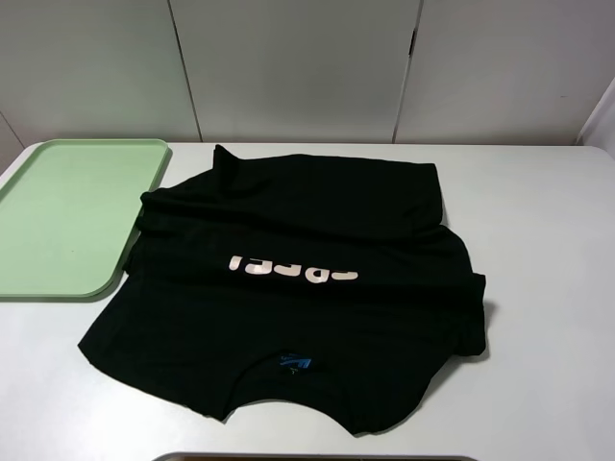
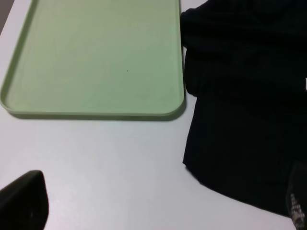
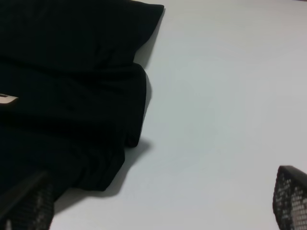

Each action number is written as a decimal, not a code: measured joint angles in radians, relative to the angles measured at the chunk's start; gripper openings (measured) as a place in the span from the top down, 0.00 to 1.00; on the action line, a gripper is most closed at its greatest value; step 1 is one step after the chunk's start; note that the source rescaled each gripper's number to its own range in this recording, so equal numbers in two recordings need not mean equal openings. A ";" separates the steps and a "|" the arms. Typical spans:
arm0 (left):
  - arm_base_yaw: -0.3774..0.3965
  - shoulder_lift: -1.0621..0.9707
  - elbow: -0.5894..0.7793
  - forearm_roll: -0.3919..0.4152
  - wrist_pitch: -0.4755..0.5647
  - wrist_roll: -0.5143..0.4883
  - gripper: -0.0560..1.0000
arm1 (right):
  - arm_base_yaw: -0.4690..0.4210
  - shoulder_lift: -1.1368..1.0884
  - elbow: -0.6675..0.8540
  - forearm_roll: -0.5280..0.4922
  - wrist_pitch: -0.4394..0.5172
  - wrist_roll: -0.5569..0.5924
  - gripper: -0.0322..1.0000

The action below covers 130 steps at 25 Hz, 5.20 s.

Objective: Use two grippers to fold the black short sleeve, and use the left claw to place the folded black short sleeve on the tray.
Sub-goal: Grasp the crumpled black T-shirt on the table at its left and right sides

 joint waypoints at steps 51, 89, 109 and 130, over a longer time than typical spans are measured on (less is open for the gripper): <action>-0.096 0.000 0.000 -0.001 0.000 0.000 0.00 | 0.000 0.000 0.000 0.000 -0.025 0.001 0.00; -0.252 0.411 -0.167 -0.172 0.067 0.301 0.00 | 0.003 0.423 -0.012 0.279 -0.211 -0.412 0.00; -0.262 0.766 -0.172 -0.248 0.006 0.460 0.02 | 0.275 0.831 -0.012 0.141 -0.373 -0.718 0.00; -0.262 0.766 -0.172 -0.248 0.012 0.448 0.04 | 0.399 1.181 -0.126 -0.146 -0.458 -0.718 0.00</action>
